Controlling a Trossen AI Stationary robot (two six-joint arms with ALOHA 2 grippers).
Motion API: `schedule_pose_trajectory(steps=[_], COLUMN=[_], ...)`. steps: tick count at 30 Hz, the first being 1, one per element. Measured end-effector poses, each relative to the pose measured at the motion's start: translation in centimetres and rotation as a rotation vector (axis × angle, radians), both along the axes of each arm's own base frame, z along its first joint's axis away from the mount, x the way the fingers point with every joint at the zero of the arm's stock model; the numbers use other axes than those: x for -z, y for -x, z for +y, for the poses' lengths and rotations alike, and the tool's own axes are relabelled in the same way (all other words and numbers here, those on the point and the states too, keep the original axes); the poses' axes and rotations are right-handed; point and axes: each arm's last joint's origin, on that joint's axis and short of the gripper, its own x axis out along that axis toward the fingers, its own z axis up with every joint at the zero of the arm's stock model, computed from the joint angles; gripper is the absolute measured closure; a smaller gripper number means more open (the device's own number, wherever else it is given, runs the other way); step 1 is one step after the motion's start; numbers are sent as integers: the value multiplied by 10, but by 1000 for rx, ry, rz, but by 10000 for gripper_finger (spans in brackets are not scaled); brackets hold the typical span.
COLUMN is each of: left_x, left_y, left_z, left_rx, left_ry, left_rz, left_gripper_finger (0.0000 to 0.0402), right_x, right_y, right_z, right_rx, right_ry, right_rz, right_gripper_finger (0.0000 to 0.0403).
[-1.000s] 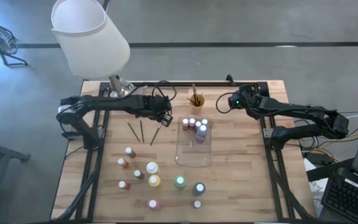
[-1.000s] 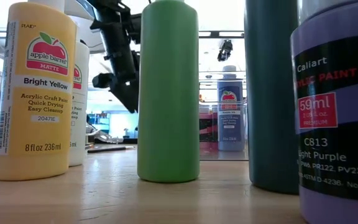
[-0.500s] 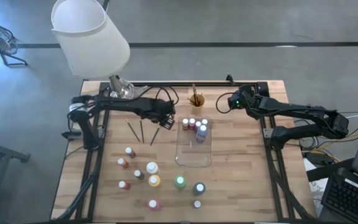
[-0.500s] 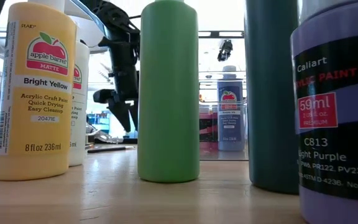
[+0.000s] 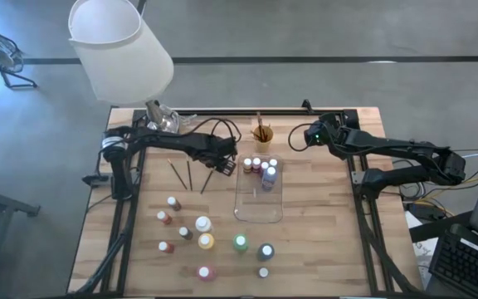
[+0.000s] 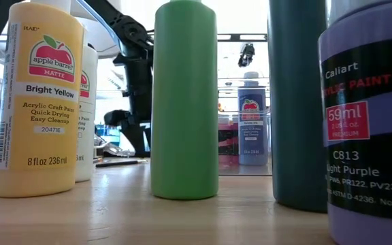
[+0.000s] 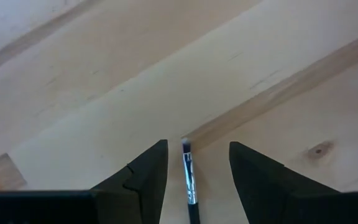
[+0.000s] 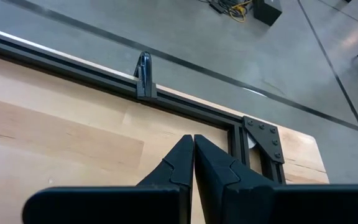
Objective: Pick & Place Paint Supplies
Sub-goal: Put the silver paint brush into the yellow cup
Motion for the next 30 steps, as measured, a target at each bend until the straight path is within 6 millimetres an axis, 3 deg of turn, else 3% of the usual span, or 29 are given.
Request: schedule_pose_trajectory(steps=[14, 30], left_x=[13, 14], left_y=[-1, 0], left_z=[8, 12], left_rx=[-36, -49], left_ry=[22, 15], left_rz=[26, 27], left_gripper_finger=[240, 314], right_x=[0, 0], right_y=[0, 0], right_z=[0, 0], right_rx=[0, 0], right_ry=[0, 0], right_rz=[0, 0], right_gripper_finger=[394, 394])
